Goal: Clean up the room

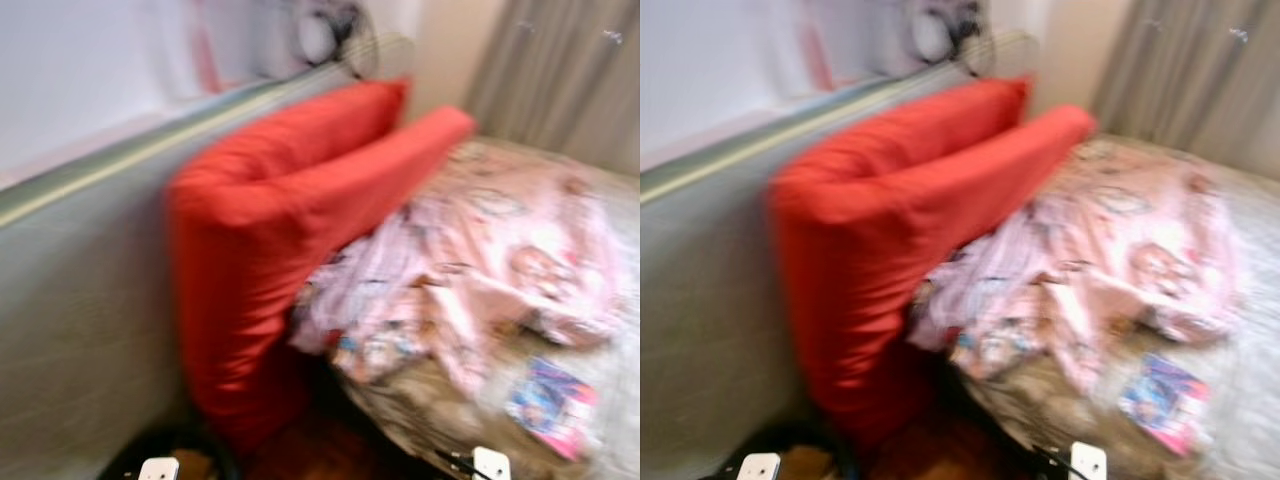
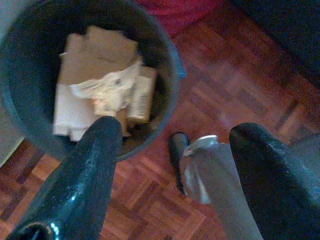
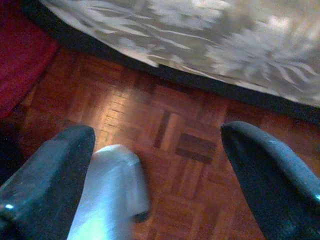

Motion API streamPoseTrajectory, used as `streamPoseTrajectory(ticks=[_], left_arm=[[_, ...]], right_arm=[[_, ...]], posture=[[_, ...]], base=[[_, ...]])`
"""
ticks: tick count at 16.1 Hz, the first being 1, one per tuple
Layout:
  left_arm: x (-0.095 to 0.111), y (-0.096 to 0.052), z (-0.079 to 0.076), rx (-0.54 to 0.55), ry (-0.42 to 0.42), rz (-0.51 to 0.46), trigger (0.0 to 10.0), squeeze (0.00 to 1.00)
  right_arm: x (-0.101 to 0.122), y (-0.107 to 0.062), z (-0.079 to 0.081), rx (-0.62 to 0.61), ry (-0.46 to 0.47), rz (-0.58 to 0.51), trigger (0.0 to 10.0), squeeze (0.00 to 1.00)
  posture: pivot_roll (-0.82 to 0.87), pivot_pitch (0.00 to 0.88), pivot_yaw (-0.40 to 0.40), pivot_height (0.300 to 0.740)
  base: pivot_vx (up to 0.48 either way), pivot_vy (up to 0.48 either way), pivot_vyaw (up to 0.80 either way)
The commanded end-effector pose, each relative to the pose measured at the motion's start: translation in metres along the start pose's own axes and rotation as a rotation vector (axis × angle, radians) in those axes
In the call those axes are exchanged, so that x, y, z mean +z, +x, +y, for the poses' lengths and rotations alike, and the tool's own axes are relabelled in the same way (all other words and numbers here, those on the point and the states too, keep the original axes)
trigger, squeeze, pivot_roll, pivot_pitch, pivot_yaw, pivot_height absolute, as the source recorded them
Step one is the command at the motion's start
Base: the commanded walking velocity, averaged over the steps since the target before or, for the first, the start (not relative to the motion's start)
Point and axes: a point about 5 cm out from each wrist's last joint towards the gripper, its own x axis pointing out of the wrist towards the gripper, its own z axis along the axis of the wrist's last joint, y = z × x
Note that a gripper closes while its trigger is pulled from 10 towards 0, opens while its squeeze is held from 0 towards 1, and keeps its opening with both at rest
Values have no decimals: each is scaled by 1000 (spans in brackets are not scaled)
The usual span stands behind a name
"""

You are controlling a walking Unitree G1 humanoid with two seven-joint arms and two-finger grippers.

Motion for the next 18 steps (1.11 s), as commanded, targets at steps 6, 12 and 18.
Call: streamPoseTrajectory(ticks=[6,12,18], left_arm=[[-8,-1,-2,-4,5,29,10000,0],[-14,-2,-2,11,-1,49,10000,0],[-21,-5,0,31,-27,51,10000,0]], right_arm=[[9,0,-2,-14,27,-68,10000,0],[22,-5,-1,-40,53,-297,10000,0],[84,-35,-7,16,8,-781,10000,0]], posture=[[-15,0,0,740],[-34,0,22,740],[-26,0,7,740]], base=[[0,-404,0],[0,-44,0],[0,0,0]])
